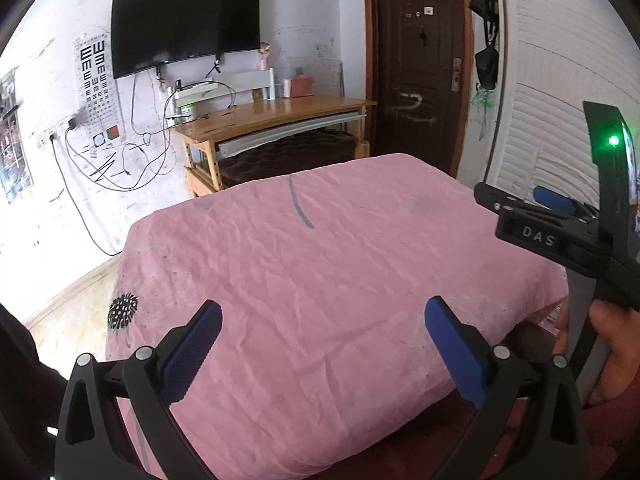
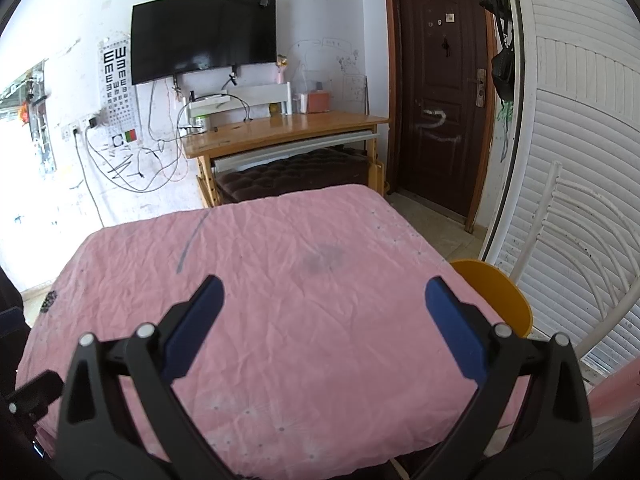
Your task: Collect trash
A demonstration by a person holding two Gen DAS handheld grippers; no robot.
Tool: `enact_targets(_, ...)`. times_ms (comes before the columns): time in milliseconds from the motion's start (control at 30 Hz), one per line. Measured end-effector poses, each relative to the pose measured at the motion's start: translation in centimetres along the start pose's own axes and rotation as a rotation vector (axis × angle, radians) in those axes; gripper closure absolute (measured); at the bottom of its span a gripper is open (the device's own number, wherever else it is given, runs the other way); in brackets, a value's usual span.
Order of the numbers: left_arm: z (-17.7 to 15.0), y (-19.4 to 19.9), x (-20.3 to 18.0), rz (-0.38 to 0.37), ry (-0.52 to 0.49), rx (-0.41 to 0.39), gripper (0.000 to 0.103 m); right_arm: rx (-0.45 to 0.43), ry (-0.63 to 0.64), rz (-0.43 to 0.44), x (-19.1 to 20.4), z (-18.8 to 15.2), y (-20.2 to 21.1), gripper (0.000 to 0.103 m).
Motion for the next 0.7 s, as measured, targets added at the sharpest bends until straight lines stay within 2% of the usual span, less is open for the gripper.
enact_targets(533,-0.19,-0.08,-0.39,-0.083,0.019,0.005,0.007,0.0,0.002,-0.001,0.05,-0.03,-0.04,0.006)
enact_targets(700,-0.12,-0.15,-0.38,-0.08,0.015,0.005,0.007,-0.002,0.001,0.0,0.04,-0.03,-0.05,0.006)
Point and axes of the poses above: each gripper's, at about its wrist camera, not at the fingertips, and y roughly against the way its jaws point, x to its left, z to its top, the point moved 4 cm from there along -y, roughly the way its jaws point, and after that the axes turned 5 degrees about -x, right-handed, at the moved point
